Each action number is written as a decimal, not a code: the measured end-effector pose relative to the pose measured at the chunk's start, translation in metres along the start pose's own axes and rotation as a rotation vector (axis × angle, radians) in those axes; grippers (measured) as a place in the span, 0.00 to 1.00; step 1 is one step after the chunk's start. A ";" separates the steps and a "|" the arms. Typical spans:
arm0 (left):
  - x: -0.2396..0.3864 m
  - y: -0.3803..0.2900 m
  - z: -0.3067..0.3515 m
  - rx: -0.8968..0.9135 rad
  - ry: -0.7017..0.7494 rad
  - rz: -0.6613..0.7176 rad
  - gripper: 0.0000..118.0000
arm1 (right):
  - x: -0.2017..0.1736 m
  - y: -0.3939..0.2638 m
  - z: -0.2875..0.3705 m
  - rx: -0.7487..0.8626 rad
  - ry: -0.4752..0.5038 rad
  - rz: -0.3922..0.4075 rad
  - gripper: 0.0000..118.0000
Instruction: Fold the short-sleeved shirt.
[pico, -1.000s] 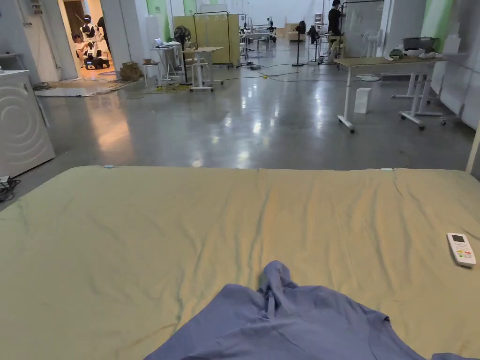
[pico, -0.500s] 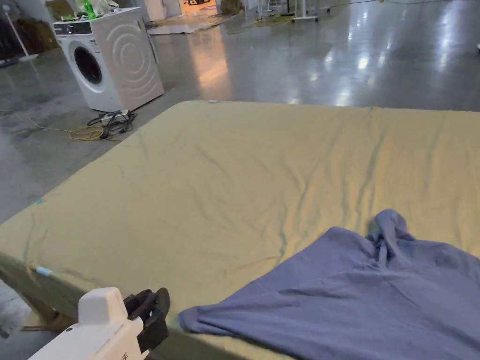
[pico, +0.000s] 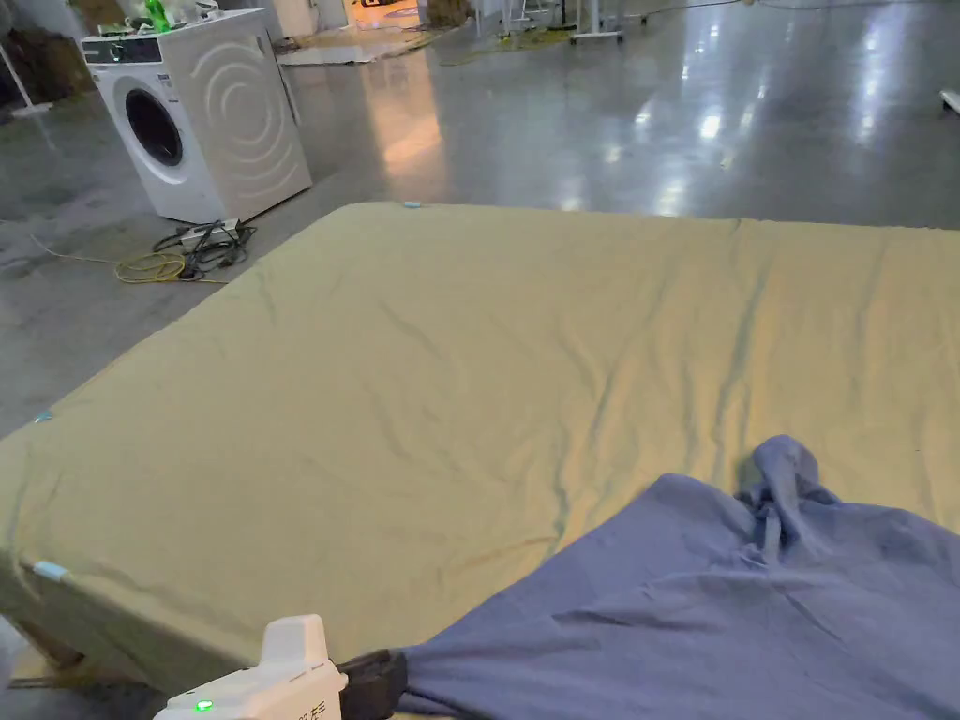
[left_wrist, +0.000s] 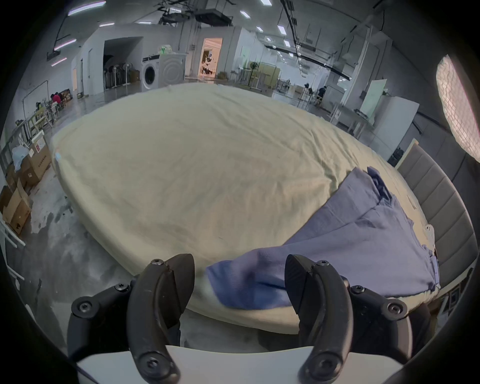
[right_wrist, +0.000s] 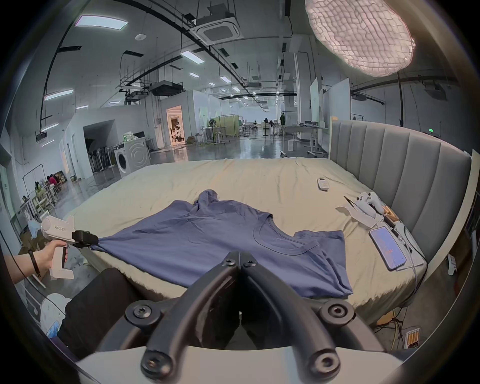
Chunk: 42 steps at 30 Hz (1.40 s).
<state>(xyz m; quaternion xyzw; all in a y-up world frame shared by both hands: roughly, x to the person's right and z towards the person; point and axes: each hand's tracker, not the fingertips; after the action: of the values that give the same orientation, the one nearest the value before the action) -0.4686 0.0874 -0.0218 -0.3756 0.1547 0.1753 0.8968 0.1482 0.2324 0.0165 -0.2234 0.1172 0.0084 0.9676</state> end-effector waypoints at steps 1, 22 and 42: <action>0.003 -0.002 -0.001 0.018 0.004 -0.025 0.54 | 0.001 -0.001 -0.001 -0.007 -0.002 -0.008 0.00; 0.054 0.013 -0.008 -0.136 0.074 -0.204 0.08 | 0.013 0.082 -0.166 -0.152 0.182 0.224 0.64; 0.050 0.010 -0.017 -0.122 0.096 -0.197 0.08 | -0.016 0.124 -0.507 -0.681 0.309 0.454 0.64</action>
<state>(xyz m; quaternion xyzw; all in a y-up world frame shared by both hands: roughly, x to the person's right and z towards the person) -0.4307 0.0913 -0.0600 -0.4510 0.1489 0.0774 0.8766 0.0115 0.1248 -0.4756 -0.4967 0.2974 0.2256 0.7836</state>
